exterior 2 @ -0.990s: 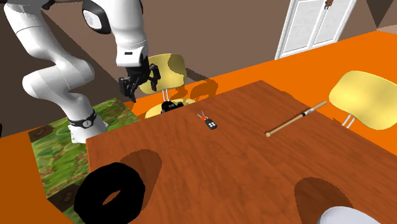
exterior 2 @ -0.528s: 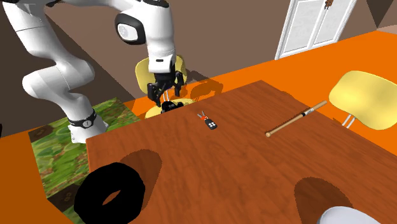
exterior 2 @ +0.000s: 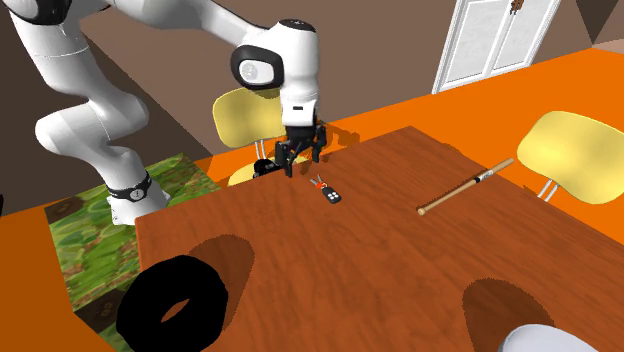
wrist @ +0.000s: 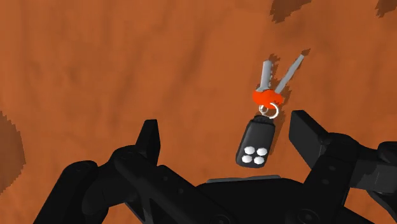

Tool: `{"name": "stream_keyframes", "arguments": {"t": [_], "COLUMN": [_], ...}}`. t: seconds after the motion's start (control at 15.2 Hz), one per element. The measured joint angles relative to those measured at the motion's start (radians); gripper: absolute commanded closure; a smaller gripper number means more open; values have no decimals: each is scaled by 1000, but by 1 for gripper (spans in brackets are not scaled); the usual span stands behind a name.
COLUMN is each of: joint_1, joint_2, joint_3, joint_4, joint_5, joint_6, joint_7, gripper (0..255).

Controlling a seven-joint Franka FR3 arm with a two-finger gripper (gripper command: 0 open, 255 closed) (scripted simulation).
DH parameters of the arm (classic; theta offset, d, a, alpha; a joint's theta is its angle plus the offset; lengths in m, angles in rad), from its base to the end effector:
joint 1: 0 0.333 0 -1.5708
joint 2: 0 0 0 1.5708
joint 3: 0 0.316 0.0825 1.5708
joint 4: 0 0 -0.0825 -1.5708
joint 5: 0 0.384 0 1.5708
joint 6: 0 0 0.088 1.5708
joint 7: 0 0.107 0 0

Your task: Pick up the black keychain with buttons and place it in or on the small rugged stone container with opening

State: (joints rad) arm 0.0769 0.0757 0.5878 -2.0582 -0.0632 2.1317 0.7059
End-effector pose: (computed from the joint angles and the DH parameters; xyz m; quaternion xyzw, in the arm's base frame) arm 0.4463 0.3414 0.4065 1.0000 -0.0047 0.0080 0.0010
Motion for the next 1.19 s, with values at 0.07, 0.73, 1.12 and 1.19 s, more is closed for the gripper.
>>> {"name": "stream_keyframes", "arguments": {"t": [0.07,0.73,1.12,1.19], "joint_1": [12,93,98,98], "joint_2": [41,267,287,287], "joint_3": [3,-31,-38,-38], "joint_4": [29,173,163,163], "joint_5": [-36,-213,-229,-229], "joint_6": [7,55,82,82], "joint_7": [39,200,211,211], "gripper": [0,0,0,0]}}
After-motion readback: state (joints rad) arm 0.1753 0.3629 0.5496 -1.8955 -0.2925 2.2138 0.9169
